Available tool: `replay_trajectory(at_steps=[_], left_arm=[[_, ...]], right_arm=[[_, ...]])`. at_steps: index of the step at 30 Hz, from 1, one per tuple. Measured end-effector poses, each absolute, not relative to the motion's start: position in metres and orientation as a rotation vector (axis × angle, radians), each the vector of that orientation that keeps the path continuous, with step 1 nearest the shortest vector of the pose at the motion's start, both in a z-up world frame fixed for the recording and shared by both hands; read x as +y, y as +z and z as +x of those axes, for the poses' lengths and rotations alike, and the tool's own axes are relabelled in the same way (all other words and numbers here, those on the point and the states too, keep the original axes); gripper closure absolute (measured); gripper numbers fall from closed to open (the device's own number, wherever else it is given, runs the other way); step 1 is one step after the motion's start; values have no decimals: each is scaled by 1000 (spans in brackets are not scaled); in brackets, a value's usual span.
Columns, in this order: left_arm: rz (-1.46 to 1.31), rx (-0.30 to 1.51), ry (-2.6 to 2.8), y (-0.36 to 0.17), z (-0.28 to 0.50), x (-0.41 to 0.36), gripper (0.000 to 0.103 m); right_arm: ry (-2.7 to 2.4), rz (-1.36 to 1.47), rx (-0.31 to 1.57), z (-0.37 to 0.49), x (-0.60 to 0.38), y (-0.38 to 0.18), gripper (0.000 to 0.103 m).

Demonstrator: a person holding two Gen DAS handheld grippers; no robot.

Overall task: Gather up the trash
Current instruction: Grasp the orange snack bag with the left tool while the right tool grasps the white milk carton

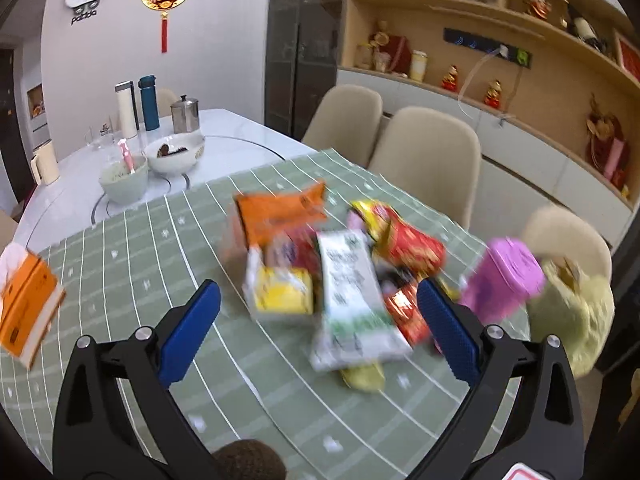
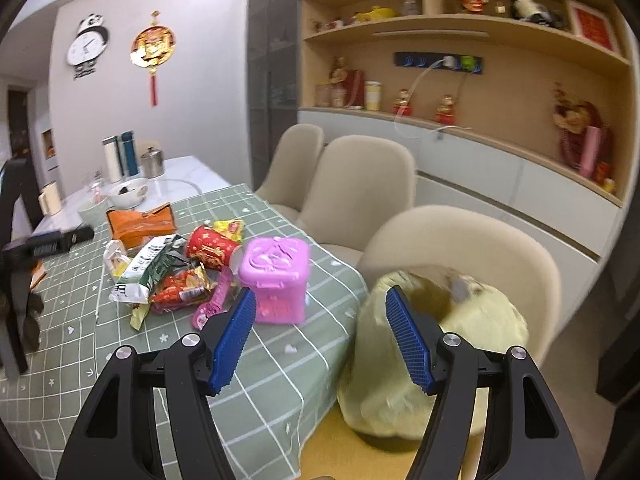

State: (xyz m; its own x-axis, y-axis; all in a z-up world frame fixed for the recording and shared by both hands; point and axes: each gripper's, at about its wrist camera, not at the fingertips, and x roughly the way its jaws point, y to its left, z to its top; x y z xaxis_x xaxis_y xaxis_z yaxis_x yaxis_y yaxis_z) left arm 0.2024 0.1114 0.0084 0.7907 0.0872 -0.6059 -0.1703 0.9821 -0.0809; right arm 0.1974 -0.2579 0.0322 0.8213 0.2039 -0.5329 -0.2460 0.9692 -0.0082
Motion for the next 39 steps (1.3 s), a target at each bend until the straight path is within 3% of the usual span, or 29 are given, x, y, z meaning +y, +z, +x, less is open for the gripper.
replay_trajectory(at_steps=[5, 11, 14, 15, 17, 20, 29, 39], left_arm=[[-123, 717, 98, 13, 257, 162, 17], [-76, 835, -26, -19, 319, 200, 28], [-88, 877, -36, -38, 345, 211, 41], [-109, 887, -46, -42, 351, 215, 56], [-131, 893, -26, -45, 354, 219, 70], [-164, 851, -31, -36, 338, 221, 80], [-238, 773, 152, 5, 266, 247, 81], [-319, 780, 194, -7, 213, 266, 80]], right_arm=[[366, -133, 604, 230, -232, 25, 39], [421, -146, 672, 245, -177, 7, 39], [418, -126, 710, 253, -157, -2, 39], [421, -116, 732, 257, -152, -6, 39], [408, -97, 769, 264, -142, -14, 39], [360, -115, 812, 276, -119, -21, 39], [482, -96, 856, 309, -26, -18, 39], [381, -107, 1028, 370, 51, -63, 39]])
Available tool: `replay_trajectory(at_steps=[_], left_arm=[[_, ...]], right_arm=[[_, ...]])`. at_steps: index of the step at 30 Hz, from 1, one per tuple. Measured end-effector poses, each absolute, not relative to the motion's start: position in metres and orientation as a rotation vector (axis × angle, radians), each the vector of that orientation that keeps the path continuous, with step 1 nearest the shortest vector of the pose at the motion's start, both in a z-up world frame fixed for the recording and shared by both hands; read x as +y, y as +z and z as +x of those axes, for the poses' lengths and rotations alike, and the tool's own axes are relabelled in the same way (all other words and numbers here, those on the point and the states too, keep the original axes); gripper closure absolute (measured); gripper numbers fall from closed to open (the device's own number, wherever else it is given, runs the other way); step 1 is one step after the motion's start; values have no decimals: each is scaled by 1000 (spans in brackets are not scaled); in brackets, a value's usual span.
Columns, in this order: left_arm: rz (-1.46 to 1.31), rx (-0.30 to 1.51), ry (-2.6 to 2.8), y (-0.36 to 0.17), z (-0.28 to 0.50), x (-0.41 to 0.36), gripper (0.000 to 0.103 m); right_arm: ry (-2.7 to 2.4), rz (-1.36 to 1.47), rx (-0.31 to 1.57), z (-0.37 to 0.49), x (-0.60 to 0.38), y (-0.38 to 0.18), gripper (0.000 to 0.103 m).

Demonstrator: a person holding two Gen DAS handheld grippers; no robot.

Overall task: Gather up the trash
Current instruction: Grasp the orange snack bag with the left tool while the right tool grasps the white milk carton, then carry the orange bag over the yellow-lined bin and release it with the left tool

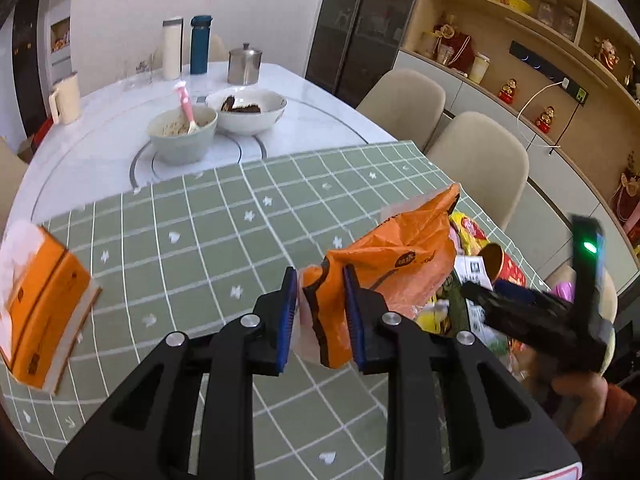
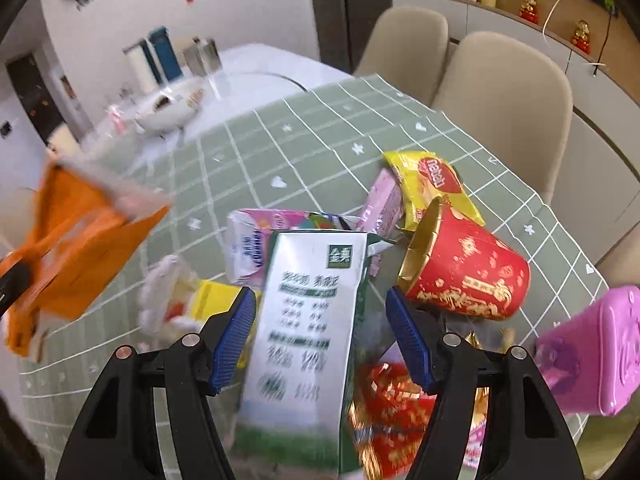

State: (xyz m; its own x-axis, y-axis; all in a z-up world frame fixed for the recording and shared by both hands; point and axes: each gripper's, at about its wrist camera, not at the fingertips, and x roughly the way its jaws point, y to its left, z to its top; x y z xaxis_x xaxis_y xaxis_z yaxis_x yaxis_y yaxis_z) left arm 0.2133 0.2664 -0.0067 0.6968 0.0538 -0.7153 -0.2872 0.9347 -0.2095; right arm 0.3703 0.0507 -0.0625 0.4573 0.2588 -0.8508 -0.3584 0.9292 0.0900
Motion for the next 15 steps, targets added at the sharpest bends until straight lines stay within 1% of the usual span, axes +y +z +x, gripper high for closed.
replay_trajectory(at_steps=[2, 3, 4, 6, 10, 15], left_arm=[[-346, 794, 197, -12, 208, 271, 80], [-355, 800, 201, -14, 205, 273, 80], [-360, 802, 204, -15, 204, 274, 80], [-381, 804, 206, -15, 201, 277, 80], [-401, 792, 196, -8, 196, 275, 80], [-377, 771, 143, 8, 196, 252, 80]], right_arm=[[377, -135, 1056, 375, 53, -69, 39], [378, -148, 1065, 376, 54, -73, 41], [391, -168, 1081, 376, 54, -75, 49], [391, -189, 1077, 372, 50, -74, 51], [425, -175, 979, 349, 28, -42, 52], [485, -127, 871, 317, -6, 4, 52]])
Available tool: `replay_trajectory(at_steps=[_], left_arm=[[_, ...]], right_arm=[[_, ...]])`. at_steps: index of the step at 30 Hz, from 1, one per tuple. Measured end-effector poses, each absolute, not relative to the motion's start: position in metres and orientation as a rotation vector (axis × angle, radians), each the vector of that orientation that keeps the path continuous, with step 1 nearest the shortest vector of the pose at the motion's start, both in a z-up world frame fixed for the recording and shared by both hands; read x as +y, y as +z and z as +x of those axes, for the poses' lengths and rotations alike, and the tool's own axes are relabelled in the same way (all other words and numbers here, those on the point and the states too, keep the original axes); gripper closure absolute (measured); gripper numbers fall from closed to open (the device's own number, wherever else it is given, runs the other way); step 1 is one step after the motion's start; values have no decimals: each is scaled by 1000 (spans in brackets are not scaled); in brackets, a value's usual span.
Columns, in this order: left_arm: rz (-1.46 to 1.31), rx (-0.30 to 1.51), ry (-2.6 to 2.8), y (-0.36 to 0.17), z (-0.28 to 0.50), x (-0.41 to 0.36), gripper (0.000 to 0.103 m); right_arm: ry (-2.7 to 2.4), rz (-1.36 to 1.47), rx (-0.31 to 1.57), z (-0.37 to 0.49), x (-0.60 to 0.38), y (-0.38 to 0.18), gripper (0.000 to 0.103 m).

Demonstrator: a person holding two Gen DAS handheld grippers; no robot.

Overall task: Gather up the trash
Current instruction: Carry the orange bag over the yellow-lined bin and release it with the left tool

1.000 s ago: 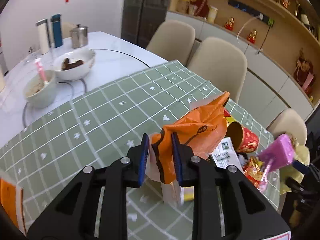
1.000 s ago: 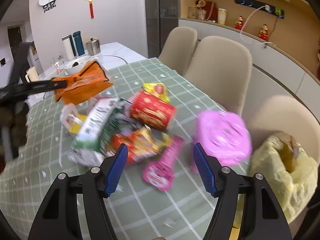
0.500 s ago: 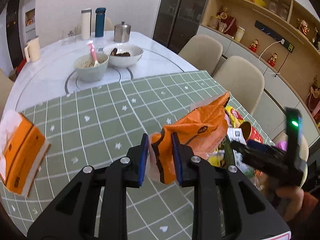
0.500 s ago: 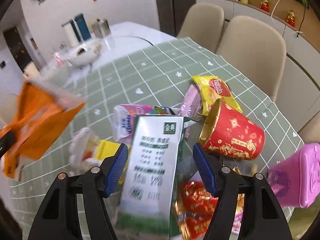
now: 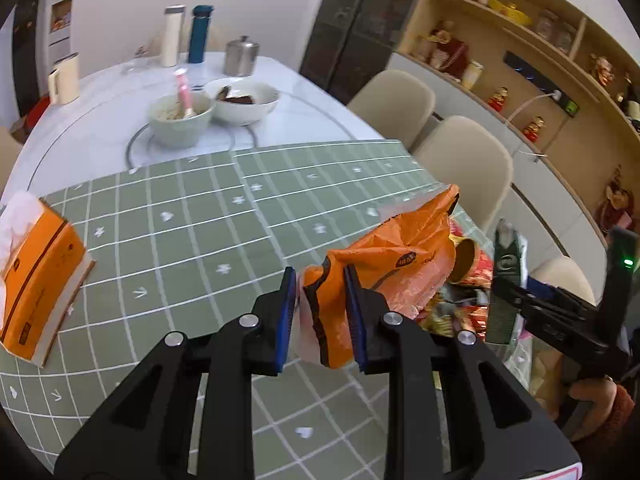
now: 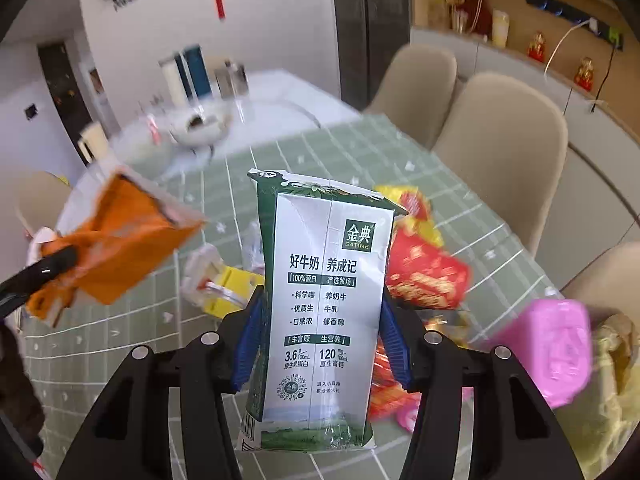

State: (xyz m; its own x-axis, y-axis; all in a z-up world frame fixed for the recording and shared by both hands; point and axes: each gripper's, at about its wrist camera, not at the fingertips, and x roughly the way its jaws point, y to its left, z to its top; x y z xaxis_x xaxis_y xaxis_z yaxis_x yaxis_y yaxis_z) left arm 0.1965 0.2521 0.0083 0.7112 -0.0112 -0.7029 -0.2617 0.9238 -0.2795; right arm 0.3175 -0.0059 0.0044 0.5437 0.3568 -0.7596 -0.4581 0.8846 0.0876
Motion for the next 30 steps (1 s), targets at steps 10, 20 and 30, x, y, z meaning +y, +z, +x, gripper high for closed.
replay_trajectory(at_steps=[10, 20, 30], left_arm=[[-293, 709, 35, 53, 207, 162, 80], [-255, 704, -187, 80, 249, 13, 80], [-315, 850, -497, 41, 320, -165, 80]], right_arm=[[417, -90, 680, 275, -113, 64, 52], [240, -75, 564, 246, -288, 98, 52], [16, 26, 525, 234, -451, 98, 52]])
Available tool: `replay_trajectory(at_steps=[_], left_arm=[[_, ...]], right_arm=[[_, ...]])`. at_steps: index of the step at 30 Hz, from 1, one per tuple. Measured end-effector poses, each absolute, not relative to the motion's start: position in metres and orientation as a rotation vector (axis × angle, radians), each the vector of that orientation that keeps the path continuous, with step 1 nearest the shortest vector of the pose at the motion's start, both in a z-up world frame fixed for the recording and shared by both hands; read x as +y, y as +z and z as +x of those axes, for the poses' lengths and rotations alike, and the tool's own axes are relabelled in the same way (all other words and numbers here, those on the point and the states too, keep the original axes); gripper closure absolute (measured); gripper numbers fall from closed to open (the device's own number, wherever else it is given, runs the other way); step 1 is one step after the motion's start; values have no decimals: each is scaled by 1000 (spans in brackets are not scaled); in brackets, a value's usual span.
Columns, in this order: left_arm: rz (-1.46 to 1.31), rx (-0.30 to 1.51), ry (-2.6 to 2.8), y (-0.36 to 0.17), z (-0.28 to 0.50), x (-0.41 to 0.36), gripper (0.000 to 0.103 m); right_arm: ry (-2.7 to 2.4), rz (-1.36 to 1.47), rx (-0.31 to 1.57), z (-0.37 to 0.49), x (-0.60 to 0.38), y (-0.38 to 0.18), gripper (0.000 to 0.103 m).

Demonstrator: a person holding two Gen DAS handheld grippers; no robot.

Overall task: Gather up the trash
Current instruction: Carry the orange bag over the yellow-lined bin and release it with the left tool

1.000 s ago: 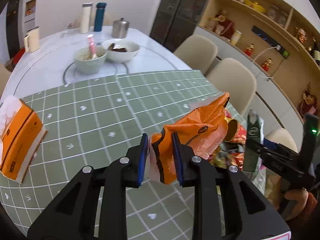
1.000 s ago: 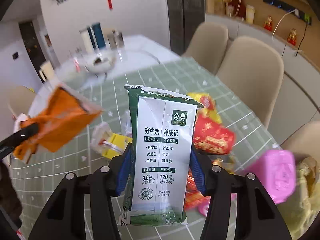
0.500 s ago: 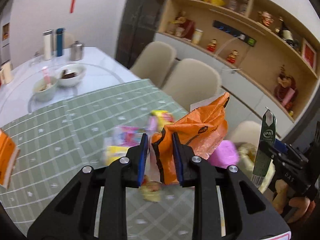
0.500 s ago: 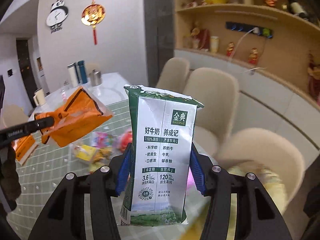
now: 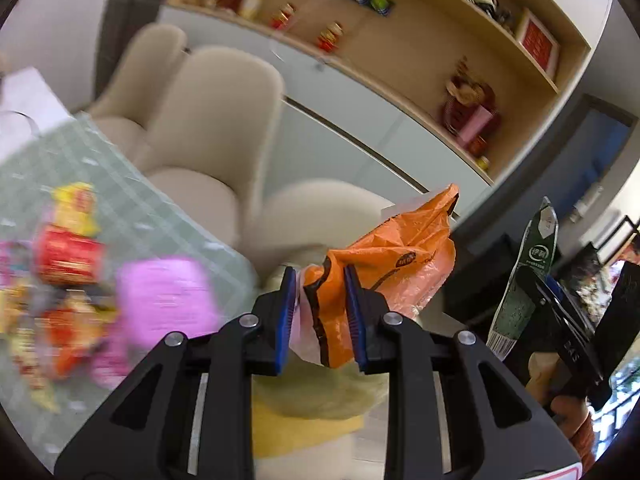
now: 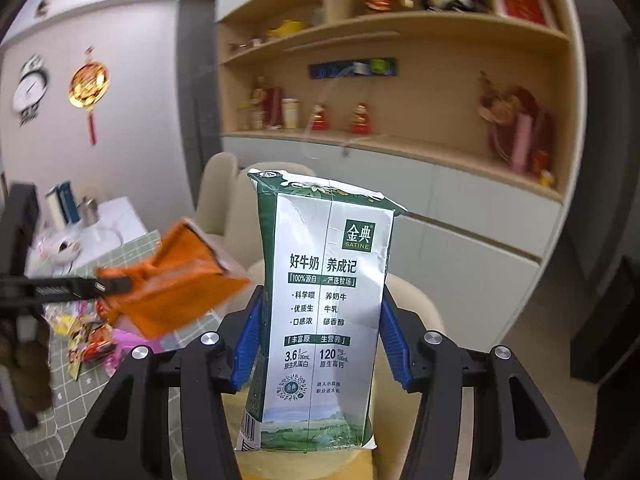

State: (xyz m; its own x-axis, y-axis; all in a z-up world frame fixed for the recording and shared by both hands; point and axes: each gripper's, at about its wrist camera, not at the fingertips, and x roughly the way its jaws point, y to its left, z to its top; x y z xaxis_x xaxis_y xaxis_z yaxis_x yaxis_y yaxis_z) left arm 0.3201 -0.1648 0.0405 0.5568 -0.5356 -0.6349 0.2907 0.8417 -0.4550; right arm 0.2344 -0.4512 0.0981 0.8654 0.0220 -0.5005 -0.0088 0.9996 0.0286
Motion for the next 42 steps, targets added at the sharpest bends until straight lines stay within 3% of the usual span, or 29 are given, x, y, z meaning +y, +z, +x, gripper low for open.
replay_trajectory(at_steps=[6, 13, 18, 24, 30, 42], left_arm=[[-273, 965, -518, -17, 351, -251, 80], [-133, 1159, -459, -82, 347, -289, 80], [-152, 1111, -463, -66, 342, -288, 61], [-128, 1002, -404, -23, 322, -263, 52], [-150, 913, -315, 7, 296, -230, 52], [-259, 841, -173, 23, 258, -144, 51]], right_arm=[[-21, 62, 551, 247, -501, 79, 52], [12, 68, 558, 261, -520, 62, 52], [70, 89, 569, 280, -514, 49, 52], [134, 114, 491, 309, -482, 38, 52], [173, 82, 487, 350, -445, 19, 52], [193, 18, 872, 340, -413, -77, 53]])
